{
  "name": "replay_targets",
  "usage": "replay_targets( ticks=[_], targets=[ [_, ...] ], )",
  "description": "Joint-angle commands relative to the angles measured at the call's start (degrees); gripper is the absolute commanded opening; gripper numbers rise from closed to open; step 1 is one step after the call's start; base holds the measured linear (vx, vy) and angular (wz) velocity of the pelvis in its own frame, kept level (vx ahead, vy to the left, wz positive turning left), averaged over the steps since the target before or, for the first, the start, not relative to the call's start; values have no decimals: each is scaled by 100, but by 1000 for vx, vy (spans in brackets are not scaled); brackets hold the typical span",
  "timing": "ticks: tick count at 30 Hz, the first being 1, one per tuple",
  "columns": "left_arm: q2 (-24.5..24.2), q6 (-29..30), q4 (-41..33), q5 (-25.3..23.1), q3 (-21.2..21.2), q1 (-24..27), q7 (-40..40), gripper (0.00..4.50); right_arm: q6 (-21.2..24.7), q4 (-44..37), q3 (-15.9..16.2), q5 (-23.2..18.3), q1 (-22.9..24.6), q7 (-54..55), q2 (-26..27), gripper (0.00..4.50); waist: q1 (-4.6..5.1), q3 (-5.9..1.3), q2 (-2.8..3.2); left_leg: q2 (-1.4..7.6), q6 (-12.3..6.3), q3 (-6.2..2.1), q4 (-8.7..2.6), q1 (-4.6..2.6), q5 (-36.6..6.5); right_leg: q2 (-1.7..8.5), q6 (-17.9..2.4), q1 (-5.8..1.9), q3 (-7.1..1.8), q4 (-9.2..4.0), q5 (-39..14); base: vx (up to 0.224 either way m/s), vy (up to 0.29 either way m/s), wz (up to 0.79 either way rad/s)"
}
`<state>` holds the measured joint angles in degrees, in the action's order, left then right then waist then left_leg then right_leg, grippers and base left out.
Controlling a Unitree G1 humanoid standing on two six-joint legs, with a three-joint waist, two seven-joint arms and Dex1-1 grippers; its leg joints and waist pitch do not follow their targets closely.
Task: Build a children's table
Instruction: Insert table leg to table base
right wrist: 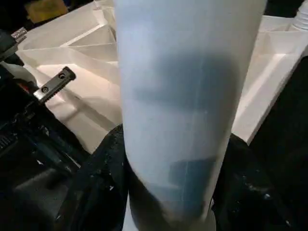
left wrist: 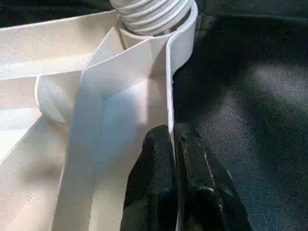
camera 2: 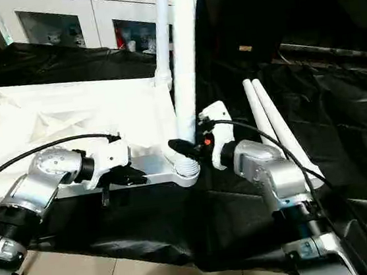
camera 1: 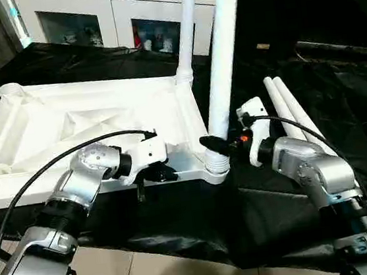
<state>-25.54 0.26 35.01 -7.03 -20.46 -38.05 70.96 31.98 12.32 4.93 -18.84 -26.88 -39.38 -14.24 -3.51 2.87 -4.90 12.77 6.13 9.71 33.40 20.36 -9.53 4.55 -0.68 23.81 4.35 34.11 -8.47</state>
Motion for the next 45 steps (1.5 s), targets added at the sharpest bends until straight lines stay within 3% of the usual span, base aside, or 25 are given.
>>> replay_targets(
  ticks=[1, 5, 12, 24, 25, 26, 28, 29, 33, 34, 39, 40, 45],
  targets=[
    [80, 93, 73, -275, -296, 30, 7, 0, 16, 52, 16, 60, -84, -48, -50, 188, 5, -348, 73, 26, 124, 13, -407, -52, -1803, 309, -528, -229, -213, -478, -2665, 0, 0, 0],
    [163, 71, 150, -218, -255, -39, -59, 0, -158, 325, 15, 127, -182, -40, 12, 188, 8, -352, 87, 23, 131, 18, -404, -54, -1851, 302, -626, -231, -217, -465, -2518, 0, 0, 0],
    [150, 69, 152, -127, -183, -77, -30, 0, -267, 603, 14, 152, -204, -61, 75, 188, 17, -340, 87, 18, 133, 1, -403, -67, -2016, 310, -512, -216, -200, -515, -2890, 0, 0, 0],
    [161, 106, 149, 10, -50, -113, -3, 0, -603, 884, -271, 41, 17, 25, 245, 188, 23, -344, 102, 25, 125, -4, -419, -57, -2052, 302, -584, -221, -204, -498, -2752, 0, 0, 0],
    [160, 100, 156, 6, -41, -111, -6, 0, -712, 900, -364, -13, 76, 67, 301, 188, 23, -344, 103, 25, 123, -2, -418, -61, -2066, 303, -581, -215, -205, -504, -2765, 0, 0, 0],
    [160, 100, 156, 6, -41, -111, -6, 0, -712, 900, -364, -13, 76, 67, 301, 188, 17, -343, 160, 23, 137, -6, -418, -70, -2099, 308, -587, -209, -208, -504, -2765, 0, 0, 0],
    [158, 94, 164, 13, -31, -109, -11, 0, -873, 933, -482, -78, 175, 115, 385, 188, 33, -343, 128, 22, 136, -4, -419, -68, -2159, 305, -584, -205, -203, -519, -2805, 0, 0, 0],
    [152, 74, 187, 14, -25, -115, -18, 0, -975, 965, -543, -107, 239, 142, 441, 188, 29, -339, 161, 18, 139, -11, -419, -75, -2214, 309, -579, -203, -198, -530, -2879, 0, 0, 0],
    [137, 37, 238, 4, -25, -134, -53, 0, -1178, 1017, -669, -164, 401, 201, 575, 188, 41, -336, 141, 19, 129, -18, -427, -73, -2267, 300, -548, -199, -189, -543, -2957, 0, 0, 0],
    [134, 16, 244, -3, -26, -136, -71, 0, -1230, 1035, -694, -171, 435, 211, 601, 188, 38, -332, 179, 18, 136, -26, -429, -84, -2324, 305, -551, -190, -188, -548, -3001, 0, 0, 0],
    [149, -56, 268, -21, -4, -142, -160, 0, -1606, 1172, -839, -212, 578, 238, 727, 188, 49, -324, 150, 14, 119, -32, -431, -84, -2447, 305, -512, -184, -176, -579, -3152, 0, 0, 0],
    [163, -88, 277, -37, 3, -138, -214, 0, -1872, 1236, -880, -203, 650, 245, 791, 188, 45, -322, 156, 18, 116, -35, -435, -90, -2462, 308, -500, -179, -176, -585, -3193, 0, 0, 0],
    [183, -135, 314, -56, 18, -132, -289, 0, -2214, 1243, -874, -182, 816, 159, 906, 188, 56, -306, 155, 13, 97, -50, -435, -98, -2593, 313, -424, -161, -155, -626, -3444, 0, 0, 0]
  ],
)
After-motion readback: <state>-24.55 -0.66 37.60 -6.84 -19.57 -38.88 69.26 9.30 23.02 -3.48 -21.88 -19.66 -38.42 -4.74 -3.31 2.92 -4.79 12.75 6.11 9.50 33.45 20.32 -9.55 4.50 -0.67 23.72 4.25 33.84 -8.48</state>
